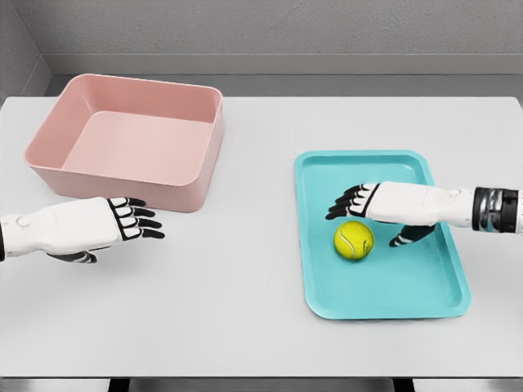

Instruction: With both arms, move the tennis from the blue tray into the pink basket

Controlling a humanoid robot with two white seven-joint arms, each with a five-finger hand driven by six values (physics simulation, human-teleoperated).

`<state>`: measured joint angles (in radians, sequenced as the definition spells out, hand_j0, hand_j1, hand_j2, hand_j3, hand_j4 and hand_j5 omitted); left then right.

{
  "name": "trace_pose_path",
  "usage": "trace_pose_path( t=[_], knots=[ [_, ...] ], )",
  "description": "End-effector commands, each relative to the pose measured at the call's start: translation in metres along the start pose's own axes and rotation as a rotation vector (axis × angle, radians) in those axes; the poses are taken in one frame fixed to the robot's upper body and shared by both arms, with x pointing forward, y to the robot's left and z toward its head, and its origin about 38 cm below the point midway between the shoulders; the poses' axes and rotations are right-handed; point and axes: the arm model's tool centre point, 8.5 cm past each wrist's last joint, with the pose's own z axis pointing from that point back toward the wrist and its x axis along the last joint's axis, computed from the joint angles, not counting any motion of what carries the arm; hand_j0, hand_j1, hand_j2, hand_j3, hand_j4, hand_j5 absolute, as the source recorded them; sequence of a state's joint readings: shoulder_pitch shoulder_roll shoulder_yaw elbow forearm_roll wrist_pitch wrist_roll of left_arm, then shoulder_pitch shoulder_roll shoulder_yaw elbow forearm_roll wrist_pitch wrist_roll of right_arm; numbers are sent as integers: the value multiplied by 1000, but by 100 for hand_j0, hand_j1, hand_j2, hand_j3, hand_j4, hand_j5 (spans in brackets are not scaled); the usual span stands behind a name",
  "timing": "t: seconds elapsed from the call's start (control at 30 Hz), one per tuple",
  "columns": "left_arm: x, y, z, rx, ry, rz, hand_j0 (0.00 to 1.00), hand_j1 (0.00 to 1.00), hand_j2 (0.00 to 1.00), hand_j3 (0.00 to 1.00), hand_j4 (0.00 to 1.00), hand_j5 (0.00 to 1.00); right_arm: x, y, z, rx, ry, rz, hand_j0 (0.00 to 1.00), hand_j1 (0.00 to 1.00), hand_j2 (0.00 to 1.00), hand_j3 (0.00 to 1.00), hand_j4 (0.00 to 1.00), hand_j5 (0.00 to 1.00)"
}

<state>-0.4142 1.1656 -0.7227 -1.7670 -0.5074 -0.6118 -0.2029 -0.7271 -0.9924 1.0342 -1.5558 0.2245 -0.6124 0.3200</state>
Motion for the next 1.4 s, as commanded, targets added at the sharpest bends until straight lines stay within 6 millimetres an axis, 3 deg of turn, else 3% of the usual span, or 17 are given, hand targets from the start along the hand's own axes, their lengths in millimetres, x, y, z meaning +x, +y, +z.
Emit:
trace_pose_path(
  t=[0.0, 0.6, 1.13, 1.37],
  knots=[
    [0, 0, 1, 3, 1, 4, 100, 100, 100, 100, 100, 100, 2, 1, -3, 5, -8, -7, 100, 100, 100, 100, 100, 100],
    [0, -1, 1, -4, -2, 6, 100, 100, 100, 100, 100, 100, 8, 9, -23, 41, -50, -20, 97, 97, 97, 97, 97, 97],
    [1, -3, 1, -11, -3, 5, 100, 100, 100, 100, 100, 100, 6, 15, -23, 64, -44, -28, 78, 78, 78, 78, 78, 78],
    [0, -2, 1, -11, -1, 3, 100, 100, 100, 100, 100, 100, 3, 20, -22, 76, -35, -39, 63, 63, 63, 63, 63, 63]
  ],
)
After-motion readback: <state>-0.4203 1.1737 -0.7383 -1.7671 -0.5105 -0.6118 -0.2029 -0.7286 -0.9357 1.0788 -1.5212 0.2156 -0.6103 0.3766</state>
